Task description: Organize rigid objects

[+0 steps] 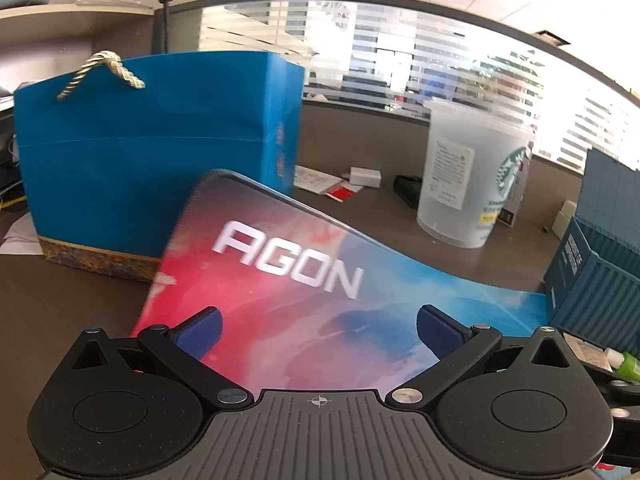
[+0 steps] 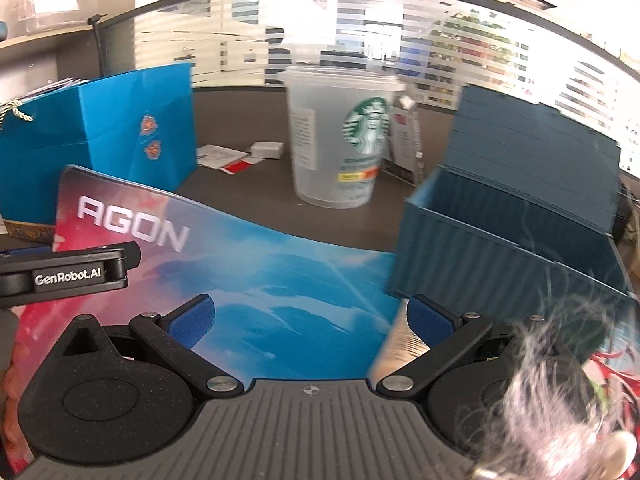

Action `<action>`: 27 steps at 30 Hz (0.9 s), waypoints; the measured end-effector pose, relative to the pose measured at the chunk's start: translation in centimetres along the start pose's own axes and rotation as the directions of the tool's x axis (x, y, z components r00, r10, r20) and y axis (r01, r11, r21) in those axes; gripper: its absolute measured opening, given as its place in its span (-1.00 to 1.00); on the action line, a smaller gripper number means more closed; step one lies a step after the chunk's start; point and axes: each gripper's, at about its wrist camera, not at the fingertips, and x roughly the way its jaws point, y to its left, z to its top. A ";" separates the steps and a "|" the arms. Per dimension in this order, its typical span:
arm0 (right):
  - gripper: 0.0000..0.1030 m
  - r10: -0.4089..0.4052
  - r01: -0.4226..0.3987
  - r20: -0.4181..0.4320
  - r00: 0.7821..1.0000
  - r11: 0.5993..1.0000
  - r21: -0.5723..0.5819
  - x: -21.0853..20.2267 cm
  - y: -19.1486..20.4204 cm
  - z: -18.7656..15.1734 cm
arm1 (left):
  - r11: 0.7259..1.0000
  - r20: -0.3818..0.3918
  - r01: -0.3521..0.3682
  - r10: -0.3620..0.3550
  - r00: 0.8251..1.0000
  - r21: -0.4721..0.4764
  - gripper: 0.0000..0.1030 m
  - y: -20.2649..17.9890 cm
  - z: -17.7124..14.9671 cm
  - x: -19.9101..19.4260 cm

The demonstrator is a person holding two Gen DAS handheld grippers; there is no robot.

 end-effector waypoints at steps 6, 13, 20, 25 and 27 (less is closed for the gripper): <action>1.00 -0.039 0.039 -0.011 0.999 0.999 0.028 -0.9 -3.1 -0.7 | 1.000 -0.034 0.006 -0.006 0.999 -0.016 1.00 -1.5 -0.4 0.4; 1.00 -0.050 0.051 -0.007 0.999 0.997 0.065 -1.5 -5.6 -1.2 | 1.000 -0.037 -0.006 0.007 0.999 0.003 1.00 -2.6 -0.4 0.4; 1.00 -0.041 0.041 -0.010 0.999 0.996 0.083 -1.6 -6.4 -1.4 | 1.000 -0.030 -0.007 0.007 1.000 0.012 1.00 -3.1 -0.5 0.3; 1.00 -0.041 0.042 -0.012 0.999 0.995 0.085 -1.6 -6.5 -1.3 | 1.000 -0.029 -0.004 0.005 1.000 0.020 1.00 -3.2 -0.7 0.1; 1.00 -0.042 0.043 -0.013 0.999 0.995 0.088 -1.6 -6.7 -1.3 | 1.000 -0.029 -0.004 0.004 1.000 0.022 1.00 -3.2 -0.7 0.2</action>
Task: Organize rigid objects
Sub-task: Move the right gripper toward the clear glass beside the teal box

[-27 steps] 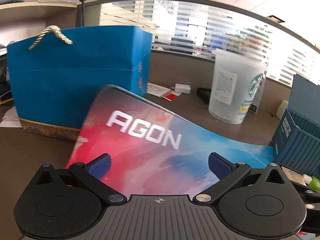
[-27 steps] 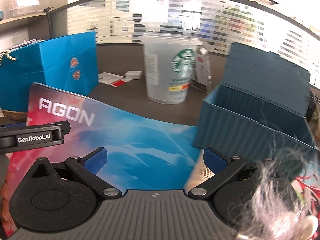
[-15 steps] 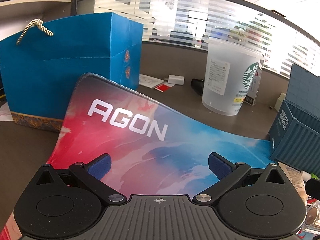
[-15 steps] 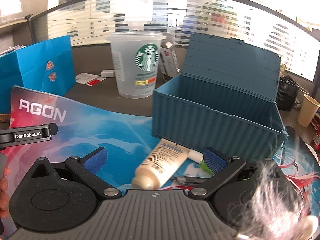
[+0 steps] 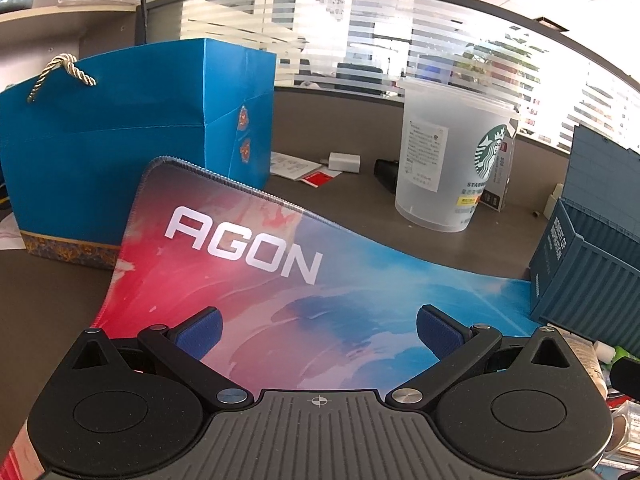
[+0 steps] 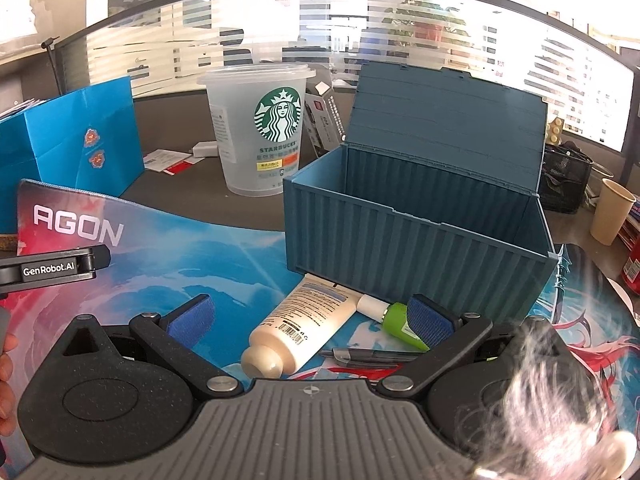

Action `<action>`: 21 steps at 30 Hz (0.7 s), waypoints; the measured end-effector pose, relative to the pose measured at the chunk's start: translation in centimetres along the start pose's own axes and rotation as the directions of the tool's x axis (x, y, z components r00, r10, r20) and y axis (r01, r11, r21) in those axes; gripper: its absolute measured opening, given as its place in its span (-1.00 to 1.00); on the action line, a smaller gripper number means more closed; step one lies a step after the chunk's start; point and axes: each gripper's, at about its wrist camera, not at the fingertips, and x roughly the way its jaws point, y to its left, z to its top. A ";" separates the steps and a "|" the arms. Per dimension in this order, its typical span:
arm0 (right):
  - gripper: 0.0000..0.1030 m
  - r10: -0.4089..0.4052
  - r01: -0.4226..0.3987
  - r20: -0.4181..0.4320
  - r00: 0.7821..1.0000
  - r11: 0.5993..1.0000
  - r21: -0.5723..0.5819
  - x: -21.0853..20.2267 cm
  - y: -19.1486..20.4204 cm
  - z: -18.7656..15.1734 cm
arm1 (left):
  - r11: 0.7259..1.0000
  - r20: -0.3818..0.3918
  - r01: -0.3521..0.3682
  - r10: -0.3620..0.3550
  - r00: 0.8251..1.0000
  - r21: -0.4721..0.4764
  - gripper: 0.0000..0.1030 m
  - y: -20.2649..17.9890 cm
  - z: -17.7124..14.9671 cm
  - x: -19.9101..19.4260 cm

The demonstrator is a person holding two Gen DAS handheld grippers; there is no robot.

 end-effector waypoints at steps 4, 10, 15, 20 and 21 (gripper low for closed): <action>1.00 -0.006 0.006 -0.002 1.000 1.000 -0.004 -0.1 -0.3 0.0 | 1.000 -0.010 -0.004 0.004 1.000 -0.001 1.00 0.0 0.0 0.2; 1.00 0.001 -0.001 -0.014 1.000 1.000 0.003 0.1 -0.7 -0.1 | 1.000 -0.022 -0.003 0.003 1.000 -0.004 1.00 -0.2 0.0 0.6; 1.00 0.023 -0.023 -0.002 1.000 1.000 -0.003 -0.2 -1.1 -0.1 | 1.000 -0.024 0.003 -0.003 1.000 -0.010 1.00 -0.1 0.0 1.1; 1.00 0.080 -0.075 0.101 0.992 0.996 -0.055 -3.1 -3.4 -0.4 | 1.000 -0.009 0.014 -0.015 1.000 -0.018 1.00 0.4 0.4 1.8; 1.00 0.102 -0.095 0.102 0.990 0.993 -0.070 -3.6 -4.1 -0.6 | 1.000 -0.007 0.013 -0.013 1.000 -0.021 1.00 0.5 0.4 1.9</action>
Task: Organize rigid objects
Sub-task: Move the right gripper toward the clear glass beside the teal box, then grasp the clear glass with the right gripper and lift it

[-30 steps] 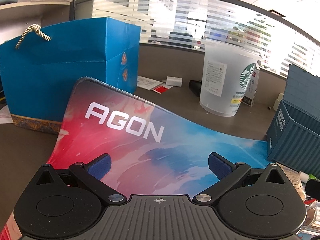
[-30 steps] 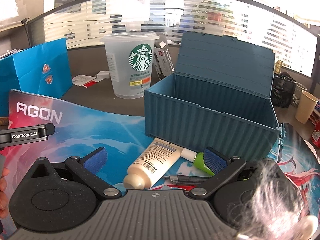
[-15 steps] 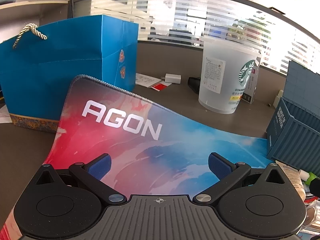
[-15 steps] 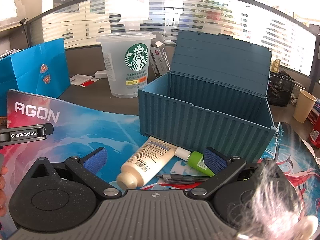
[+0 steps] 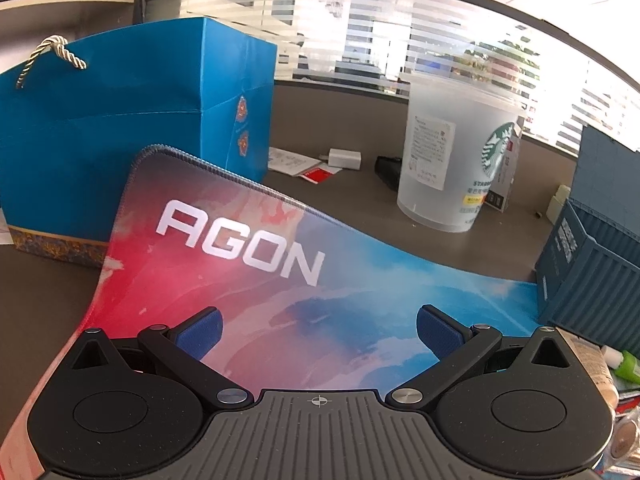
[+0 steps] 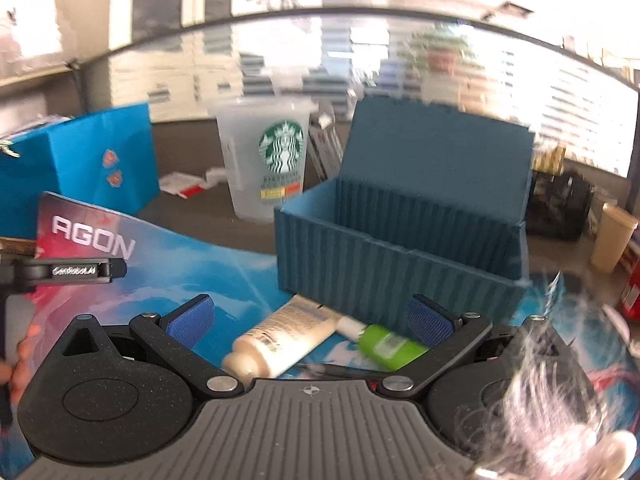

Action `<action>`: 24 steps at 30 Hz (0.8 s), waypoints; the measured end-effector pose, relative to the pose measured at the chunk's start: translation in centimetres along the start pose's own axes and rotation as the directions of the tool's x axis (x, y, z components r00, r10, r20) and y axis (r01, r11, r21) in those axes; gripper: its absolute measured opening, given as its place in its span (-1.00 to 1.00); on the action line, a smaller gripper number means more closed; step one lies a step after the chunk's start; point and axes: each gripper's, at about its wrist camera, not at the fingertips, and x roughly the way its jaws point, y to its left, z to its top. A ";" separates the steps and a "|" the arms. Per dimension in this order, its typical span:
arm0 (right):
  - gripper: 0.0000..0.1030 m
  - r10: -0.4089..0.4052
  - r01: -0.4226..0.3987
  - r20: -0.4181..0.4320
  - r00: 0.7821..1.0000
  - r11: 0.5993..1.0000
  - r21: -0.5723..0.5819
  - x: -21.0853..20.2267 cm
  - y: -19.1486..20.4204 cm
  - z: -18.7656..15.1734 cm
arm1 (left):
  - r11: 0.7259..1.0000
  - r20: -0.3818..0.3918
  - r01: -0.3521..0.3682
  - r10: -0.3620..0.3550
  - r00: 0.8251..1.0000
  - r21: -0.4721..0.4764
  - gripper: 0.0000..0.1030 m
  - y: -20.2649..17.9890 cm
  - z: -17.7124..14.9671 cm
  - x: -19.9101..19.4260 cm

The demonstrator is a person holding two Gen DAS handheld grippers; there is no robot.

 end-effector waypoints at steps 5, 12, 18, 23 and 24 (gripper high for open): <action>1.00 0.185 -0.191 -0.109 0.977 0.980 -0.048 -1.4 -3.4 -1.1 | 0.999 -0.004 0.002 -0.002 1.000 -0.038 1.00 0.7 0.3 1.0; 1.00 0.189 -0.207 -0.106 0.976 0.957 -0.201 -2.6 -4.7 -2.4 | 1.000 -0.012 0.006 -0.006 1.000 -0.006 1.00 0.1 -0.5 1.8; 0.34 0.262 -0.317 -0.200 0.944 0.887 -0.335 -1.0 -3.8 -2.6 | 1.000 -0.032 0.012 -0.012 0.999 -0.001 1.00 0.1 -0.7 2.2; 0.05 0.338 -0.438 -0.343 0.877 0.855 -0.277 2.2 -4.6 -2.8 | 1.000 -0.047 0.015 -0.016 0.999 -0.013 1.00 0.4 -0.8 2.4; 0.04 0.356 -0.461 -0.366 0.860 0.849 -0.258 2.7 -4.9 -2.8 | 1.000 -0.048 0.016 -0.017 0.999 -0.015 1.00 0.4 -0.8 2.4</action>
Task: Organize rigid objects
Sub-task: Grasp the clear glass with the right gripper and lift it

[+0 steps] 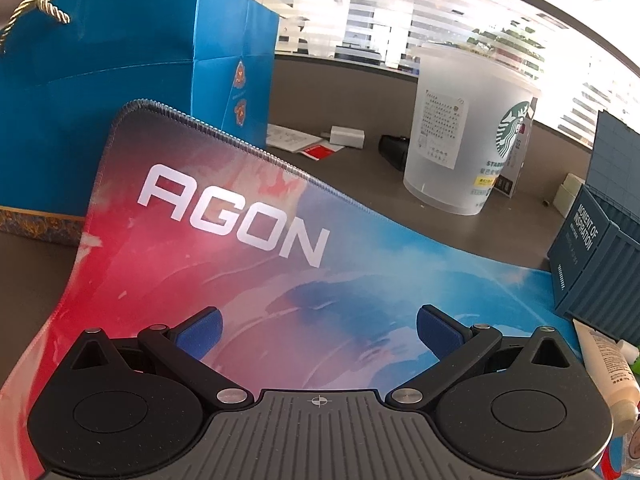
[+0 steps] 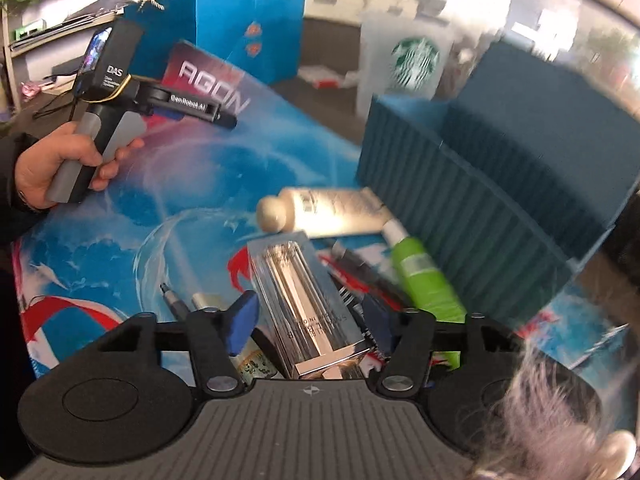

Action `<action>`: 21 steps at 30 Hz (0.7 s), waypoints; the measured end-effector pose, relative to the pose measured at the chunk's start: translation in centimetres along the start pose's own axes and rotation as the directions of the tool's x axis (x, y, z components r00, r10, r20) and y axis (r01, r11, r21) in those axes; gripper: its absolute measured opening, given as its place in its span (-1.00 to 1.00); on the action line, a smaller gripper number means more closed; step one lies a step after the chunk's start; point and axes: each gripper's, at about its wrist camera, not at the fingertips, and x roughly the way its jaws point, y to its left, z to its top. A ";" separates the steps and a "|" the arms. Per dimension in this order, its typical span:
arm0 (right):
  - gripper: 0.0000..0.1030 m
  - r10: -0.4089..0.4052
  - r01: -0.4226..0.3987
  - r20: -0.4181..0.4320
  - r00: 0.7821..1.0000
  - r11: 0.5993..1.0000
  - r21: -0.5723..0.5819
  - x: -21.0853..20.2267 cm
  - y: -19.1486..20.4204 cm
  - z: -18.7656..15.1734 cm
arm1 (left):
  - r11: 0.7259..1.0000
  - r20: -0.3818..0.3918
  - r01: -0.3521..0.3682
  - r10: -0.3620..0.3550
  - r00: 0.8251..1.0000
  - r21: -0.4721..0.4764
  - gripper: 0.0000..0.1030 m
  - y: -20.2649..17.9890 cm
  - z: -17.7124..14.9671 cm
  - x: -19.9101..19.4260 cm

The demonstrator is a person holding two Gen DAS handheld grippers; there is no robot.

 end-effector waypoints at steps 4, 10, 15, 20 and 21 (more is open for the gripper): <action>-0.02 0.067 -0.067 -0.016 0.998 0.998 0.009 0.3 -1.2 0.5 | 1.000 -0.008 0.002 -0.002 1.000 -0.007 1.00 0.1 0.0 0.1; -0.22 0.092 -0.095 -0.058 0.994 0.993 -0.069 0.3 -0.7 1.1 | 1.000 -0.008 -0.001 0.001 1.000 -0.003 1.00 0.0 -0.1 0.2; -0.27 0.097 -0.107 -0.085 0.992 0.987 -0.118 0.8 -0.4 1.3 | 1.000 -0.008 -0.004 0.004 1.000 0.001 1.00 0.0 -0.1 0.2; -0.28 0.126 -0.132 -0.075 0.989 0.988 -0.083 2.1 -0.9 1.2 | 1.000 -0.009 -0.006 0.007 1.000 0.002 1.00 0.0 -0.1 0.1; -0.31 0.119 -0.125 -0.072 0.990 0.988 -0.086 2.1 -0.8 1.3 | 1.000 -0.010 -0.002 0.002 1.000 0.005 1.00 0.0 -0.1 0.1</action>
